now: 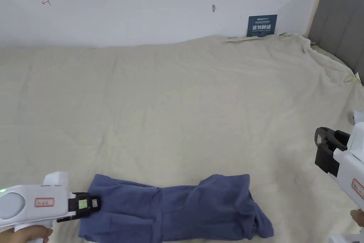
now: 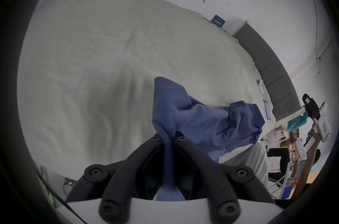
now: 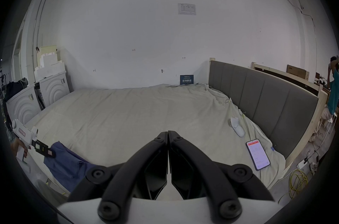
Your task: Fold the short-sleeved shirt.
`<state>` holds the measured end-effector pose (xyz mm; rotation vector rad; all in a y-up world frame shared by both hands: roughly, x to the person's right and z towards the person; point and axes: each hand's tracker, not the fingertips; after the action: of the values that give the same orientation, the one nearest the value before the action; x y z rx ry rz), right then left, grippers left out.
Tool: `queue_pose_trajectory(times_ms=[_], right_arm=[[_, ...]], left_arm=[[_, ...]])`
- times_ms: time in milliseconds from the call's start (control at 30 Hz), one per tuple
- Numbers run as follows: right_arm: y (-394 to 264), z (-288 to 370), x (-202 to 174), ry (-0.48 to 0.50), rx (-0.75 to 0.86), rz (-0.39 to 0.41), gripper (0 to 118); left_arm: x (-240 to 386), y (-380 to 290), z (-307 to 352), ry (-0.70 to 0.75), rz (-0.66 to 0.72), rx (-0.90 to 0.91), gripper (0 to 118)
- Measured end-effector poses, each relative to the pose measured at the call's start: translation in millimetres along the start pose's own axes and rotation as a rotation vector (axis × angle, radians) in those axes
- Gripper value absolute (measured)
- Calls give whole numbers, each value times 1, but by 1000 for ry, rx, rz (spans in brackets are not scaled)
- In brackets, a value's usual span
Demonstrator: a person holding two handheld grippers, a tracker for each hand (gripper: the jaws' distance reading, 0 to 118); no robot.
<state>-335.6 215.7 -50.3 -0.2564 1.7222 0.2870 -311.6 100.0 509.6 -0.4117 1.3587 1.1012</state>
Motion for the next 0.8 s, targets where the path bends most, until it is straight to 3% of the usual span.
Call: queue_pose_trajectory(times_ms=[267, 467, 800], right_arm=[[-1, -2, -5, 26, 1, 0, 0], [-3, 0, -2, 29, 2, -8, 0], [-7, 6, 9, 4, -3, -16, 0]], left_arm=[[-13, 2, 33, 66, 102, 19, 7], [54, 12, 14, -76, 75, -16, 7], [179, 13, -79, -196, -140, -148, 7]])
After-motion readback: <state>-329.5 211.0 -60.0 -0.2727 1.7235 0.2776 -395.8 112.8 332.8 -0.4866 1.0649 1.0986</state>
